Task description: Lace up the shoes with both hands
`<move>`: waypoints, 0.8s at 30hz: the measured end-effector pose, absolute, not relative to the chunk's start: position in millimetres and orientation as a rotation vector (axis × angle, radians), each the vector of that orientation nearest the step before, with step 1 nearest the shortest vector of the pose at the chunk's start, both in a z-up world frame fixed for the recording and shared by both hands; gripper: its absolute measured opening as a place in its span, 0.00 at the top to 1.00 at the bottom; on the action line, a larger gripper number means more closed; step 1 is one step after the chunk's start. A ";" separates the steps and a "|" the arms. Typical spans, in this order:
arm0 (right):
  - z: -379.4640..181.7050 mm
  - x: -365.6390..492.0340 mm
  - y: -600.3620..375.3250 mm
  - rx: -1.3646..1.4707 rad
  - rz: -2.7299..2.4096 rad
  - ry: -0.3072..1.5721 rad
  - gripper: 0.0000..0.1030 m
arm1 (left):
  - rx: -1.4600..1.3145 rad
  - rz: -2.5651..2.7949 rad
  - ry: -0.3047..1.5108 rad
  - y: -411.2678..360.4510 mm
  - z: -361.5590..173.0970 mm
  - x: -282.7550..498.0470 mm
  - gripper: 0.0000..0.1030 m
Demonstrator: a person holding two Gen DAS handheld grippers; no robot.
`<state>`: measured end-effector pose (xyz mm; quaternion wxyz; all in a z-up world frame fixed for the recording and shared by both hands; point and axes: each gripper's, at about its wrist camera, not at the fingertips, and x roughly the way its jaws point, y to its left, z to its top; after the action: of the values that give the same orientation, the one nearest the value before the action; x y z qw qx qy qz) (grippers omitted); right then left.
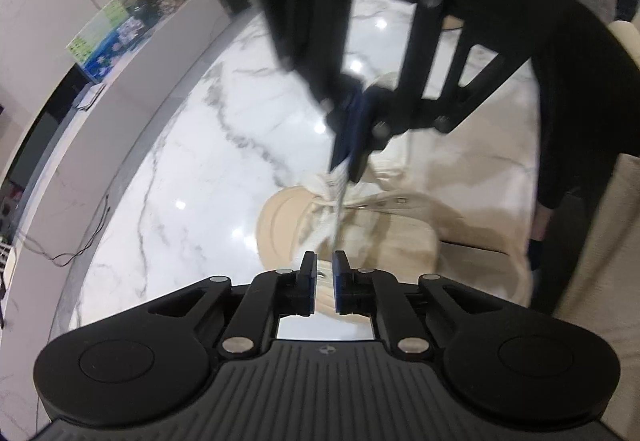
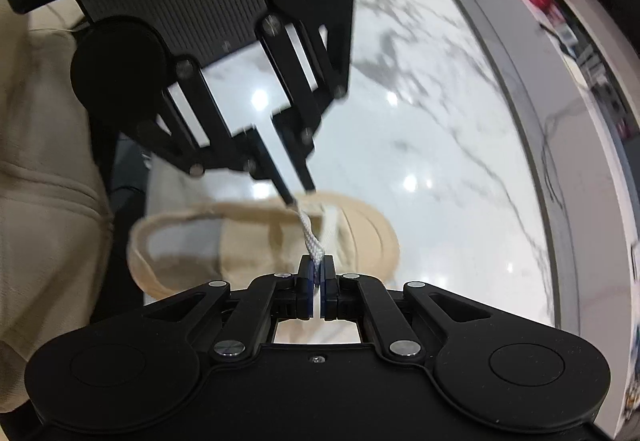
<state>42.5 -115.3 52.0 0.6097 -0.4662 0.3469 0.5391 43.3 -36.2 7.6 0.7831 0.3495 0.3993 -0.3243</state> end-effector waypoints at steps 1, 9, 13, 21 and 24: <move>49.7 46.3 -114.0 -1.070 1.235 0.811 0.99 | 0.738 -0.696 0.866 -35.6 5.2 47.3 0.93; 22.1 70.6 -125.0 -0.999 1.173 0.913 0.99 | 0.649 -0.681 0.896 -25.0 4.6 61.6 0.93; 22.3 72.6 -127.6 -0.988 1.181 0.921 0.99 | 0.613 -0.674 0.905 -17.7 2.5 57.3 0.93; 33.8 77.0 -127.8 -0.900 1.241 0.929 0.82 | 0.573 -0.681 0.915 -14.3 -1.5 51.6 0.93; 40.1 77.0 -123.5 -0.855 1.273 0.906 0.82 | 0.564 -0.677 0.916 -13.9 -1.2 51.5 0.93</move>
<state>77.0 -123.5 40.1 0.6289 -0.3733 0.3955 0.5556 51.5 -13.9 -1.2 0.8049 0.2633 0.4276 -0.3163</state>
